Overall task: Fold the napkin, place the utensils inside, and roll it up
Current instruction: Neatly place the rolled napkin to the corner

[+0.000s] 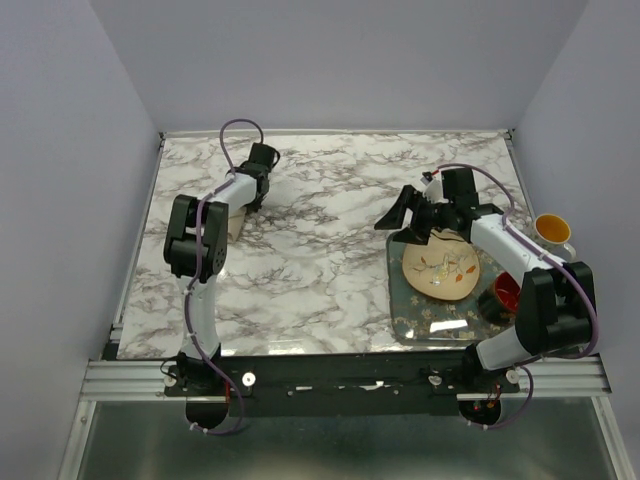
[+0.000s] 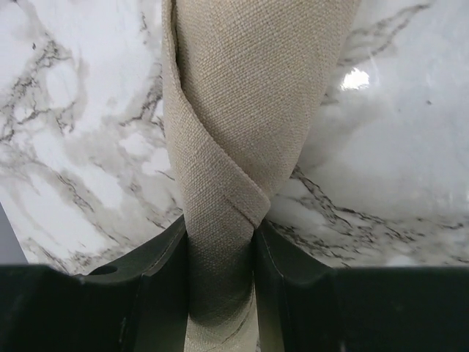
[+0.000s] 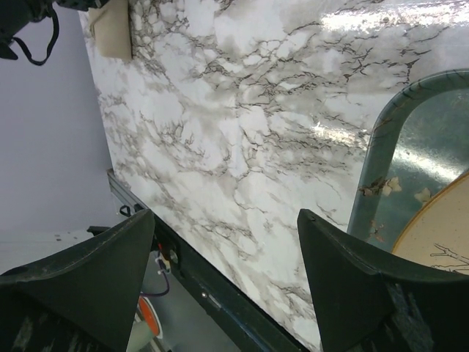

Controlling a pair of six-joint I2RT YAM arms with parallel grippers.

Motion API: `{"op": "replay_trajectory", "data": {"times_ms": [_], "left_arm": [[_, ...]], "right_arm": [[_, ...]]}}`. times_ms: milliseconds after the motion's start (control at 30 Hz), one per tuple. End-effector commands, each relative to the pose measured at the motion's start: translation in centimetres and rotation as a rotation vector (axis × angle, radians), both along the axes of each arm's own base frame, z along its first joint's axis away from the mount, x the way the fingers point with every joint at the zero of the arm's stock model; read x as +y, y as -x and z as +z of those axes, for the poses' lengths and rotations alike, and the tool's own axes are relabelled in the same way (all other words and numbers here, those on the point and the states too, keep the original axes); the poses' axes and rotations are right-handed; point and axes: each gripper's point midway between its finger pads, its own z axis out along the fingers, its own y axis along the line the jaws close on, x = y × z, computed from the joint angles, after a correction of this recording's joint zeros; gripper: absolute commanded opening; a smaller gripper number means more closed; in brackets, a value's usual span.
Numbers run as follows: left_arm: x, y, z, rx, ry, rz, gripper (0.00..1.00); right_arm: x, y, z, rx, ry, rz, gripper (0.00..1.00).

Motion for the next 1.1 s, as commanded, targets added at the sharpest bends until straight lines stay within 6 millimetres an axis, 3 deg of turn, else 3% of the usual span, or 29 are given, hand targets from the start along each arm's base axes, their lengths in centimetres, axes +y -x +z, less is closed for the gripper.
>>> {"op": "replay_trajectory", "data": {"times_ms": [0,133,333,567,667,800,867,967,1067], "left_arm": [[-0.4,-2.3,-0.4,0.014,0.045,-0.109,0.44],[0.1,-2.8,-0.9,0.038,0.054,-0.103,0.59],[0.7,-3.2,-0.5,0.034,0.073,-0.080,0.73],[1.1,-3.4,2.0,-0.020,0.083,-0.033,0.84],[0.7,-3.4,4.3,-0.059,0.112,-0.026,0.99],[-1.3,-2.7,9.4,-0.143,0.187,-0.053,0.99],[-2.8,-1.9,10.6,-0.148,0.261,-0.066,0.99],[-5.7,0.1,13.5,-0.185,0.407,-0.094,0.99],[-7.1,2.5,15.9,-0.231,0.464,-0.108,0.99]], "right_arm": [[0.3,-0.1,1.8,-0.061,-0.028,0.033,0.87],[0.2,0.1,1.5,-0.059,-0.024,0.035,0.87],[0.3,0.0,1.6,-0.059,-0.029,0.037,0.87],[0.4,-0.2,1.4,-0.050,-0.035,0.041,0.87],[0.4,-0.3,1.3,-0.050,-0.032,0.040,0.87],[0.4,-0.4,1.2,-0.049,-0.032,0.042,0.87],[0.4,-0.5,1.2,-0.055,-0.029,0.049,0.87],[0.3,-0.5,1.3,-0.073,-0.018,0.052,0.87],[-0.1,-0.7,1.4,-0.102,0.013,0.045,0.87]]}}
